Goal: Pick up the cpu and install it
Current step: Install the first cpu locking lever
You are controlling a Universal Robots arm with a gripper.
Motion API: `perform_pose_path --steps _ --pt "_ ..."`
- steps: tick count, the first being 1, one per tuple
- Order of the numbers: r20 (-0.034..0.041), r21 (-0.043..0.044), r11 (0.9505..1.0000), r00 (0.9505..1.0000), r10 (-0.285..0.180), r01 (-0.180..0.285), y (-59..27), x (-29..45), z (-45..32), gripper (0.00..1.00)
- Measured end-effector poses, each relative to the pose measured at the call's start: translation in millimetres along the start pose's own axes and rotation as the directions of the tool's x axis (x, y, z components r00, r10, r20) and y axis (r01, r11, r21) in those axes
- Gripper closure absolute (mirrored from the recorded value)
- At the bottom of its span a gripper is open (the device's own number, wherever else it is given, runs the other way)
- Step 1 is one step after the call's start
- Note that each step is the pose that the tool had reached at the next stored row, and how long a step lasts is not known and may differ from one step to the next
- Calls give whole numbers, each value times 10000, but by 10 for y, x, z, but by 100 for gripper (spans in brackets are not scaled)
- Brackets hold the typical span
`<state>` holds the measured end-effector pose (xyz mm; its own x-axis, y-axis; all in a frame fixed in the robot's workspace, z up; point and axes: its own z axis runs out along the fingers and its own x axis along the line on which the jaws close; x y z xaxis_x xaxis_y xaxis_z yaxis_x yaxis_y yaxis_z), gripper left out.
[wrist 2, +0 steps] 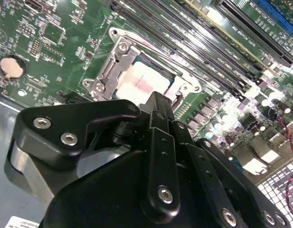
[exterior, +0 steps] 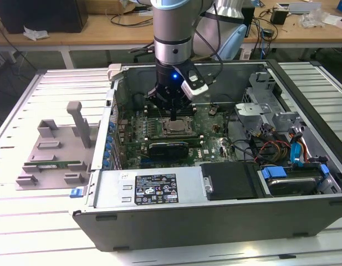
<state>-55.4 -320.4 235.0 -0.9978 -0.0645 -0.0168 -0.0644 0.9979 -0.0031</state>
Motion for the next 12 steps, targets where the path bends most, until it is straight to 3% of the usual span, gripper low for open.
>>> perform_pose_path --steps 3,7,12 --pt "1 0 10000 10000 0 0 3 50 -1 89" --pt "-2 1 10000 10000 -1 1 3 61 -13 89" --pt "0 0 10000 10000 0 0 4 59 -136 89"
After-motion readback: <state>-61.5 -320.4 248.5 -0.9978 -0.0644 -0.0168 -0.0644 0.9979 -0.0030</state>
